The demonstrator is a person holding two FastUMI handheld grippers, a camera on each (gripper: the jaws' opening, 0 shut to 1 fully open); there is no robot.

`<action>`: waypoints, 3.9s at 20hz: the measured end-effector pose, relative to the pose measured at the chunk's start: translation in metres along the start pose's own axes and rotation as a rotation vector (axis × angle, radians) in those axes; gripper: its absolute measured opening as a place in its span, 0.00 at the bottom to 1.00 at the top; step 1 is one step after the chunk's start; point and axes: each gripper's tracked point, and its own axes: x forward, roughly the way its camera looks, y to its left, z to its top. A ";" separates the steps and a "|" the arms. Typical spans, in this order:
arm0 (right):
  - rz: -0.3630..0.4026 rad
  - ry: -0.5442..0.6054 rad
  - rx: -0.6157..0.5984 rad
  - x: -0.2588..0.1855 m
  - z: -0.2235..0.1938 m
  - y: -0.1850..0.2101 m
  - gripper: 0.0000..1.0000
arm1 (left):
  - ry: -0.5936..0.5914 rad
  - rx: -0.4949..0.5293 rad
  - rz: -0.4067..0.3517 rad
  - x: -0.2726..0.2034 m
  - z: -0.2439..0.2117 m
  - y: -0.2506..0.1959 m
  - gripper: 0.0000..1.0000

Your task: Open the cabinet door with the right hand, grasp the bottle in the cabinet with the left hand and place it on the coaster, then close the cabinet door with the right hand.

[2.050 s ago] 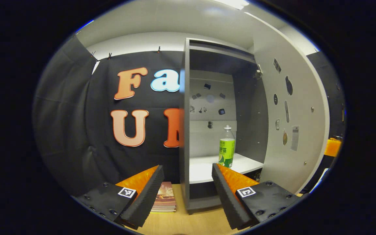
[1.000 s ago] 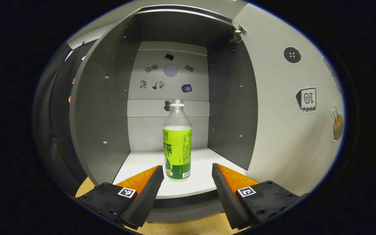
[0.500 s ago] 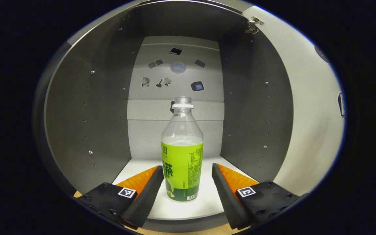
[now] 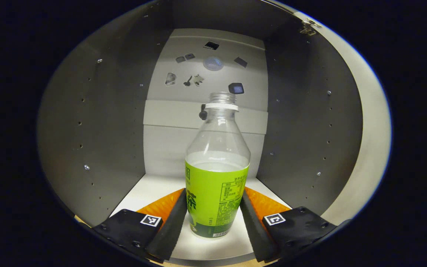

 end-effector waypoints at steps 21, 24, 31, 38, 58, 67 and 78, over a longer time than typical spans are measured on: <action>-0.108 0.006 -0.103 -0.012 0.003 -0.023 0.65 | -0.087 0.137 -0.066 -0.151 -0.005 0.037 0.80; -0.116 -0.012 -0.119 -0.013 0.005 -0.025 0.71 | -0.094 0.140 -0.066 -0.172 -0.018 0.051 0.80; -0.123 -0.029 -0.101 -0.016 0.005 -0.025 0.74 | -0.106 0.110 -0.037 -0.220 -0.051 0.093 0.80; -0.135 -0.037 -0.084 -0.014 0.003 -0.026 0.76 | -0.133 0.147 0.011 -0.256 -0.093 0.135 0.80; -0.170 -0.033 -0.090 -0.012 0.001 -0.036 0.78 | -0.159 0.094 0.022 -0.328 -0.205 0.192 0.80; -0.173 -0.021 -0.080 -0.011 -0.001 -0.037 0.78 | -0.140 0.153 0.012 -0.332 -0.261 0.190 0.80; -0.177 -0.020 -0.088 -0.010 -0.001 -0.037 0.80 | -0.060 0.108 0.018 -0.325 -0.317 0.201 0.80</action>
